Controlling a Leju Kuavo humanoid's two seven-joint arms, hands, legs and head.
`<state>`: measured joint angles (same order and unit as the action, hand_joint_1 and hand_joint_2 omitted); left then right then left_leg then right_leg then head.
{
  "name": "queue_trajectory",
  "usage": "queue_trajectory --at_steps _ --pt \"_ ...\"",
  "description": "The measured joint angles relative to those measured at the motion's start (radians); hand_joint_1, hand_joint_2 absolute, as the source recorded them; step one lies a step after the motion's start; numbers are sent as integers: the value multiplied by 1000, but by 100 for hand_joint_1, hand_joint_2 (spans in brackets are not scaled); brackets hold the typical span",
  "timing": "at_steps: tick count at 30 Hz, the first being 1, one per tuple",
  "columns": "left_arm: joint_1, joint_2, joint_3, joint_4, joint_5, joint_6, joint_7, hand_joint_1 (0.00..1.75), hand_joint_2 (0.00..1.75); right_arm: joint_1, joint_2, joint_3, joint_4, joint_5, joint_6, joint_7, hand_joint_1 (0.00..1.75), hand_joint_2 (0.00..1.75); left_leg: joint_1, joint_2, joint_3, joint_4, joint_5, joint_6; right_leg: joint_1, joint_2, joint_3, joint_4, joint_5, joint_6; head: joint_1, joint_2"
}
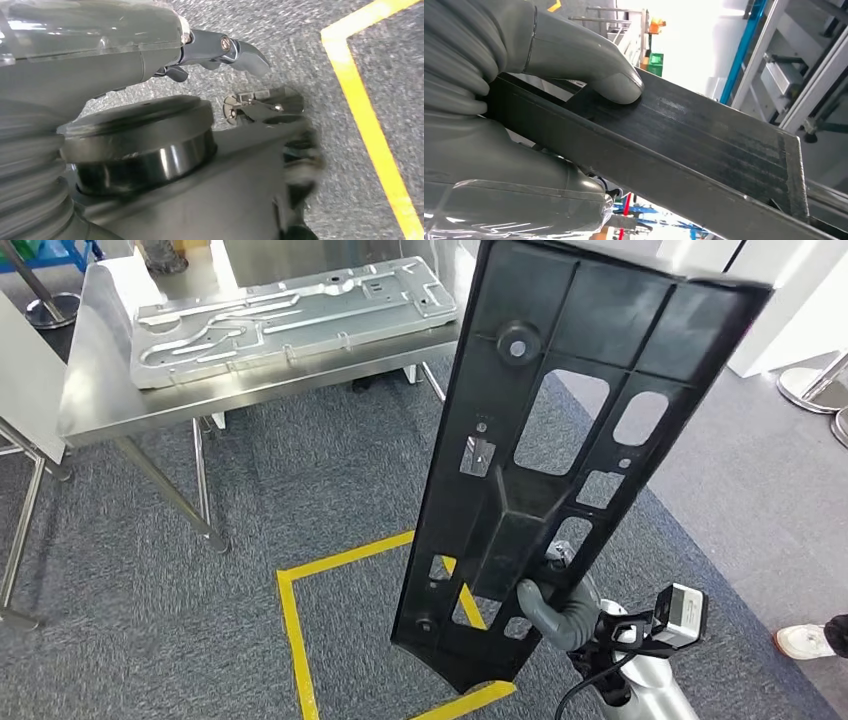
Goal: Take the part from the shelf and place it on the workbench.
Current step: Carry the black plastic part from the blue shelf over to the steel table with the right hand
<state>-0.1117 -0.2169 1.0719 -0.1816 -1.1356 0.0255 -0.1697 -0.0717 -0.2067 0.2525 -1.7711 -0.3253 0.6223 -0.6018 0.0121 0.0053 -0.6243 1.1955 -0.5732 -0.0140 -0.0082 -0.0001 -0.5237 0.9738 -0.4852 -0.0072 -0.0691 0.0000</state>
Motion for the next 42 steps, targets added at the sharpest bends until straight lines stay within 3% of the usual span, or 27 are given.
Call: queue_trajectory --at_steps 2,3,5,6,7,10,12,14,15,17,18,19,20,22,23,24,26,27,29,31,32,33,34,37,38,39,42 --pt "5 0 0 0 1 -2 -2 0 175 7 -2 -1 1 1 2 0 175 175 0 -1 -83 100 -6 -1 3 3 25 0 -22 -2 0 0" --pt "7 1 1 0 1 -3 -4 0 175 9 -4 -2 1 1 4 0 175 175 0 -1 -98 95 25 -1 4 6 41 0 -35 -2 0 0" --pt "9 1 1 0 0 -5 -5 0 175 9 -9 -6 3 1 5 0 175 175 -1 -2 -79 -14 130 6 5 10 81 0 -66 1 0 0" --pt "10 1 0 0 -1 -6 -5 0 175 7 -11 -9 4 1 6 0 175 175 -5 -4 -61 -67 167 12 5 13 96 -1 -81 5 0 0" --pt "12 1 0 0 -2 -7 -5 0 175 5 -14 -13 5 2 6 1 175 175 -8 -6 -42 -110 182 17 4 15 107 -1 -94 11 0 0" --pt "9 2 0 0 -6 -9 -7 0 175 -1 -23 -25 8 5 6 5 175 175 -18 -10 -9 -154 146 35 -2 18 117 8 -99 33 0 0" --pt "7 2 0 0 -7 -10 -10 0 175 -5 -29 -33 8 6 6 9 175 175 -13 -12 23 -179 132 44 -5 15 81 85 -63 45 0 0" --pt "7 0 0 0 -8 -13 -11 0 175 -9 -36 -42 8 7 6 12 175 175 -6 -12 65 -203 116 48 -7 11 -15 212 -43 56 1 0" --pt "7 -1 0 0 -8 -14 -11 0 175 -10 -39 -46 9 8 6 13 175 175 -4 -12 86 -211 106 49 -9 10 -69 265 -58 61 1 0" --pt "7 -3 0 0 -9 -16 -10 0 175 -9 -46 -54 10 10 7 16 175 175 1 -13 128 -220 78 45 -13 8 -159 312 -127 70 1 0" --pt "7 -4 0 0 -10 -17 -10 0 175 -10 -49 -58 11 10 7 16 175 175 4 -15 152 -222 62 42 -16 6 -186 300 -155 73 1 0" --pt "7 -5 0 0 -10 -17 -9 0 175 -10 -52 -63 12 11 7 17 175 175 8 -16 177 -222 43 38 -18 3 -202 267 -156 76 1 0" --pt "7 -6 0 0 -10 -18 -9 0 175 -10 -55 -67 13 12 7 17 175 175 11 -17 201 -223 24 33 -20 -1 -209 215 -116 78 1 0" --pt "6 -7 0 0 -10 -18 -8 0 175 -10 -59 -73 18 12 8 19 175 175 12 -17 244 -223 -15 21 -22 -16 -213 99 57 74 2 0" --pt "5 -7 0 0 -10 -18 -7 0 175 -10 -60 -74 21 13 8 20 175 175 9 -16 259 -227 -32 14 -21 -20 -213 67 129 67 2 0" --pt "3 -7 -1 0 -10 -18 -5 0 175 -11 -61 -75 23 14 9 21 175 175 7 -15 272 -229 -41 5 -19 -21 -214 53 169 57 1 0" --pt "-1 -6 -1 0 -10 -18 -2 0 175 -16 -61 -78 24 14 13 23 175 175 7 -12 270 -208 -27 -11 -18 -14 -206 56 161 36 1 0" --pt "-2 -6 -1 0 -10 -18 -1 0 175 -18 -61 -79 24 13 17 24 175 175 9 -11 253 -168 -12 -16 -18 -11 -200 54 153 26 1 0" --pt "-4 -6 -1 0 -9 -17 0 0 175 -20 -61 -82 25 13 25 24 175 175 11 -11 183 -53 -14 -19 -14 -7 -183 49 137 9 1 0" --pt "-3 -6 -1 0 -7 -16 0 0 175 -20 -61 -83 27 12 30 25 175 175 8 -11 105 43 -85 -16 -5 -3 -164 48 119 -2 1 0" --pt "-2 -6 -1 0 -6 -16 0 0 175 -20 -61 -83 29 12 32 25 175 175 5 -11 75 64 -124 -13 0 0 -153 48 109 -6 1 0" --pt "-1 -6 -1 0 -6 -15 0 0 175 -20 -61 -83 31 12 34 26 175 175 1 -11 55 62 -142 -7 6 2 -142 48 101 -9 1 0" --pt "-1 -6 -1 0 -5 -15 -1 0 175 -20 -61 -83 33 12 36 26 175 175 -4 -11 48 34 -130 2 13 3 -129 48 92 -12 1 0" --pt "-2 -3 -1 0 -5 -14 -5 0 175 -20 -61 -85 37 12 40 26 175 175 -29 -15 70 -123 24 51 26 6 -99 47 75 -17 1 0" --pt "-3 -2 -1 0 -6 -14 -7 0 175 -19 -61 -86 39 12 40 25 175 175 -37 -18 76 -156 54 64 25 8 -94 46 72 -15 1 0" --pt "-3 -1 -1 0 -6 -13 -9 0 175 -17 -61 -87 40 11 39 25 175 175 -43 -22 77 -172 68 73 23 10 -92 46 70 -11 1 0" --pt "-3 -2 -1 0 -9 -11 -13 0 175 -8 -63 -93 40 11 35 24 175 175 -40 -23 85 -198 94 77 22 16 -88 42 69 2 1 0"
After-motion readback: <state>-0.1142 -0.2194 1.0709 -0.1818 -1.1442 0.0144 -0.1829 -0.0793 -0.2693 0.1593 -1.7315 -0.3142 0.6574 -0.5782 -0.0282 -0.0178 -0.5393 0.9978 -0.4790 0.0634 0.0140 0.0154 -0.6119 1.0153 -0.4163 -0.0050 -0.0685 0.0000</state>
